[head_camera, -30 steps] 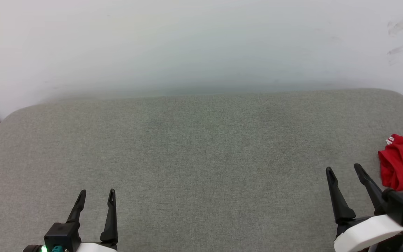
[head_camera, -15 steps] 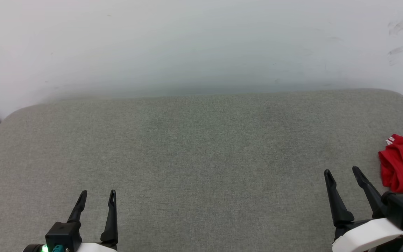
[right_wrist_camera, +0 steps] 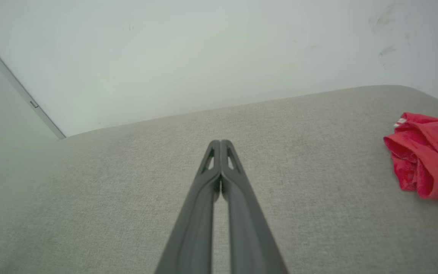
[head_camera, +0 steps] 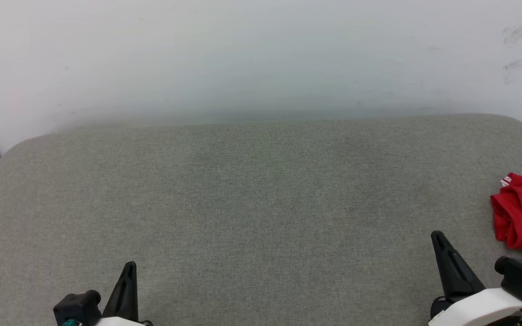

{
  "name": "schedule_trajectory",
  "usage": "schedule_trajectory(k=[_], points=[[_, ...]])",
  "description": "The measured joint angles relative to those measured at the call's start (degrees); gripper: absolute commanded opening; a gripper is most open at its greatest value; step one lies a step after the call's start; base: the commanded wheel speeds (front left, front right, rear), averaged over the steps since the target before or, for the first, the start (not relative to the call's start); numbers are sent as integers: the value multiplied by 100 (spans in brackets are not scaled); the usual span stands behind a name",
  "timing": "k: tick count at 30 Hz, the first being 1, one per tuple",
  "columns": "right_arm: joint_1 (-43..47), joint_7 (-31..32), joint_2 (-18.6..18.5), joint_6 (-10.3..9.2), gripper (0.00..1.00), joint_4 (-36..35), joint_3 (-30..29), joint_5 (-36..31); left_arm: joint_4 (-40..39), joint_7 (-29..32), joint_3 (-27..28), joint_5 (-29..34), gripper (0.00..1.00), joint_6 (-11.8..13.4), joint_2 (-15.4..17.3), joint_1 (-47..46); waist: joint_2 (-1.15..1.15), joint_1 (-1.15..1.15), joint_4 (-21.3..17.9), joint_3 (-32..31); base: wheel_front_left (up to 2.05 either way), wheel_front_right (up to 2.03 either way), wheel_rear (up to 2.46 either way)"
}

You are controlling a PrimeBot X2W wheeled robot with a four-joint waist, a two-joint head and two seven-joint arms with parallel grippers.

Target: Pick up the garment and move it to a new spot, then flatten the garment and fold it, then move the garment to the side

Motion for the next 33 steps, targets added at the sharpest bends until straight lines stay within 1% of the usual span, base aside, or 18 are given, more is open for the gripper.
schedule_trajectory(k=[16, 33], points=[[-234, 19, -22, -1, 0, 409, -45, 1680, 223, 364, 327, -1439, 0, -331, -214, -248, 0, 0, -6, 32, 0, 0, 0], [-481, 51, -40, -1, 0, 746, -105, 3123, 372, 693, 641, -2685, 0, -605, -427, -474, 0, 0, -12, 67, 0, 0, 0]])
